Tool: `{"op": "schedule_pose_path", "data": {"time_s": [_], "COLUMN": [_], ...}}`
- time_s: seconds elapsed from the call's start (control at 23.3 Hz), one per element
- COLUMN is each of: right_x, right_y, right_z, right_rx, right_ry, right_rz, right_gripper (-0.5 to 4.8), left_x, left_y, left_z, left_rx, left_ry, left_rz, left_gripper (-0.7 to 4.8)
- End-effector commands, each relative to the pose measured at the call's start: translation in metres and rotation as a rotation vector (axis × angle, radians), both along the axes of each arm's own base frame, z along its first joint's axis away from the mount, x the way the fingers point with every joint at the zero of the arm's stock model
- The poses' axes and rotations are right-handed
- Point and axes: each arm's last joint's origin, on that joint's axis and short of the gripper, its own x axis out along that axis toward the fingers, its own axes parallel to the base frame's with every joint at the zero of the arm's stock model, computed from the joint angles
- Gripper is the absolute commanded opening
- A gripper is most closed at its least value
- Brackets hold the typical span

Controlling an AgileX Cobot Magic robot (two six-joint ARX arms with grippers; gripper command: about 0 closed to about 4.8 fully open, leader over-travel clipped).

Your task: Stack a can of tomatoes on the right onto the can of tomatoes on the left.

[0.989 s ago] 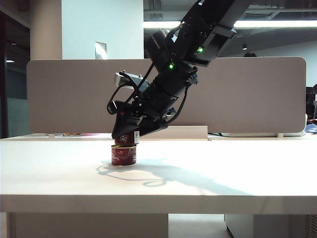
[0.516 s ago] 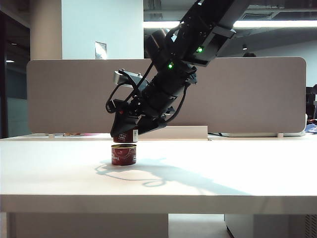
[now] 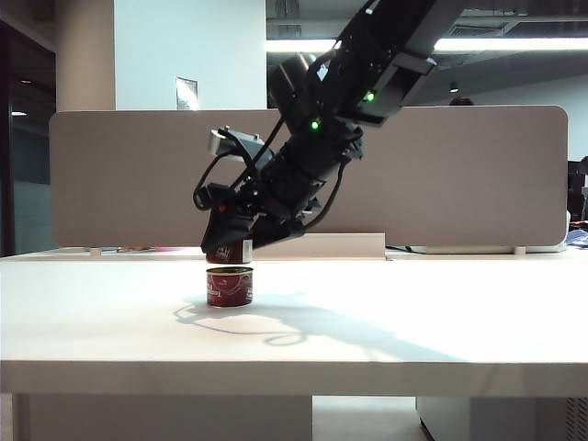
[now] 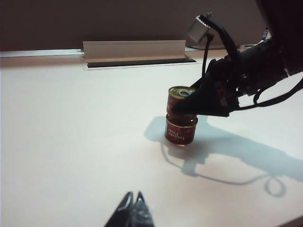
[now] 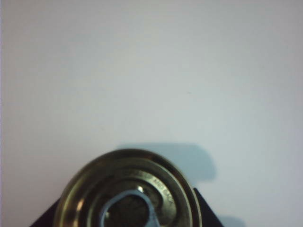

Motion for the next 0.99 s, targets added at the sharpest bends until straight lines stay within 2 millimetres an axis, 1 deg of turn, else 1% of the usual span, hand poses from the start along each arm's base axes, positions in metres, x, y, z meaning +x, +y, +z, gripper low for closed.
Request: {"op": "schedule_pose_path", "data": {"time_s": [0.04, 0.43, 0.47, 0.64, 0.69, 0.86, 0.9, 0.99], "right_x": [0.002, 0.003, 0.003, 0.003, 0.003, 0.003, 0.003, 0.002], "right_y": [0.002, 0.002, 0.002, 0.002, 0.002, 0.002, 0.003, 0.002], "right_z": [0.000, -0.003, -0.003, -0.003, -0.002, 0.004, 0.006, 0.021], "right_rx": [0.017, 0.007, 0.008, 0.008, 0.009, 0.029, 0.037, 0.066], "right_ry": [-0.010, -0.015, -0.016, -0.016, -0.018, -0.046, -0.056, -0.097], "right_rz": [0.011, -0.006, -0.006, -0.005, -0.005, -0.005, -0.003, -0.003], "right_gripper": [2.35, 2.36, 2.45, 3.73, 3.91, 4.36, 4.37, 4.42], "left_x": [0.000, 0.000, 0.000, 0.000, 0.000, 0.000, 0.000, 0.000], "left_y": [0.000, 0.000, 0.000, 0.000, 0.000, 0.000, 0.000, 0.000], "left_z": [0.002, 0.001, 0.001, 0.001, 0.001, 0.001, 0.001, 0.001], "left_rx": [0.000, 0.000, 0.000, 0.000, 0.000, 0.000, 0.000, 0.000], "left_ry": [-0.012, -0.008, -0.008, -0.008, -0.008, -0.008, -0.008, -0.008], "left_rz": [-0.003, -0.005, -0.005, -0.005, -0.005, -0.005, -0.005, -0.005], "left_gripper": [-0.06, -0.06, -0.06, -0.06, -0.06, -0.06, -0.06, -0.06]}}
